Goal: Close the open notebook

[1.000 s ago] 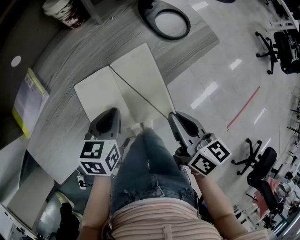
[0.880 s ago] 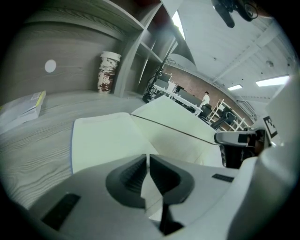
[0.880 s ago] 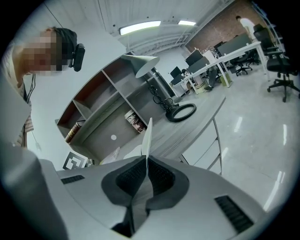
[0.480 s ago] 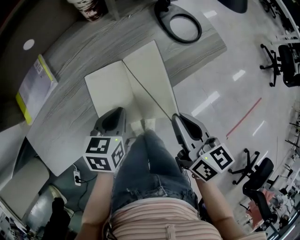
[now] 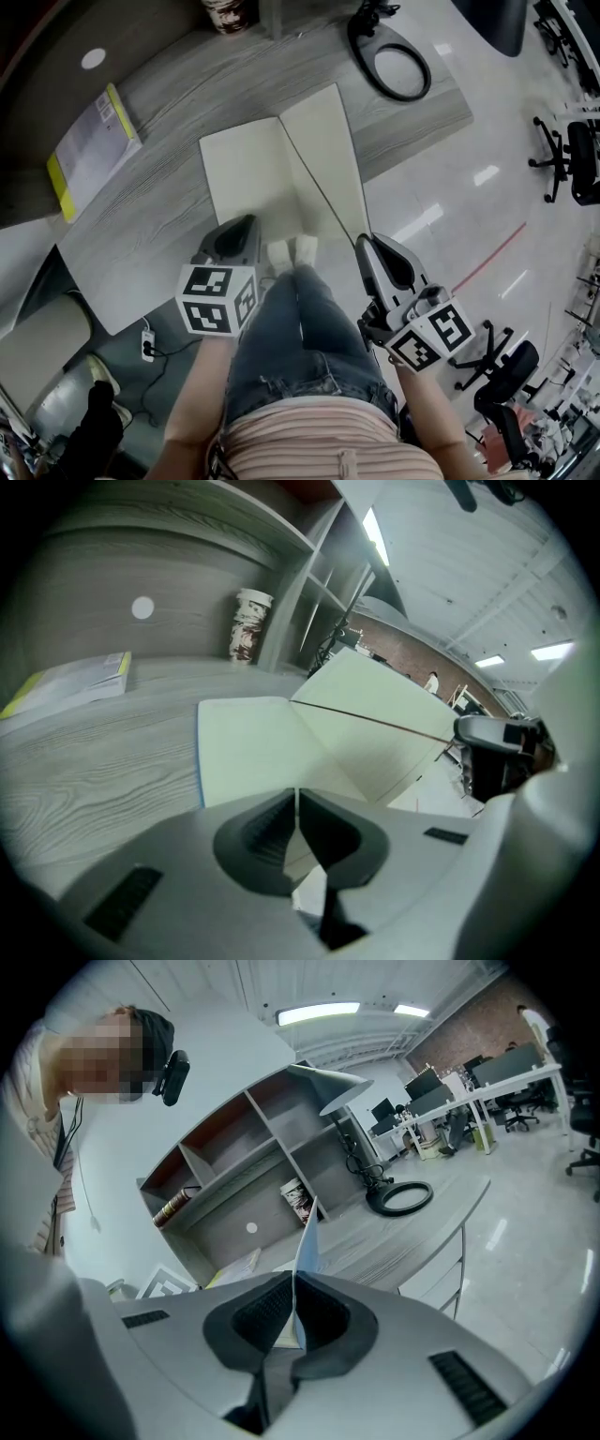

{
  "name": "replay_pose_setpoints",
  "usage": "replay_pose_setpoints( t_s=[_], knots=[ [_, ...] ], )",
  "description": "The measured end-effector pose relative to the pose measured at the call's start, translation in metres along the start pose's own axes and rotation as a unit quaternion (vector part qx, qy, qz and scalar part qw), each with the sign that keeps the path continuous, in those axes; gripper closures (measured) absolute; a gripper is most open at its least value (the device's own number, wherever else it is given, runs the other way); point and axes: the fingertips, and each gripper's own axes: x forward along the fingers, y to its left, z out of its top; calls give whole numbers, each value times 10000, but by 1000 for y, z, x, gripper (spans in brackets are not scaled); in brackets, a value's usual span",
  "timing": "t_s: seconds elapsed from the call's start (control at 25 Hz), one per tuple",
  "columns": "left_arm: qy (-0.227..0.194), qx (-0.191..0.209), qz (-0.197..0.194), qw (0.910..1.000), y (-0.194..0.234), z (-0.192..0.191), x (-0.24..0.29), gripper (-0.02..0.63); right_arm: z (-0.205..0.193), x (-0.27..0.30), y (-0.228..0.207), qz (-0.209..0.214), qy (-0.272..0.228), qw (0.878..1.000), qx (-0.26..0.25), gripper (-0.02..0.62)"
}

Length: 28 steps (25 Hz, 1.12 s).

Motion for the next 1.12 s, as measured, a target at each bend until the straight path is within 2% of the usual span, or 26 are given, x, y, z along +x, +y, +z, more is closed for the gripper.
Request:
replay_pose_setpoints(
  t_s=[0.4,1.12],
  knots=[
    [85,-184,92,9998,17,-10,-9,592,0,7,23,160,47,9994,-303,575],
    [-85,-525,131,9985,27,-18,-23,592,-13,26,70,728,346,9933,-826,575]
  ],
)
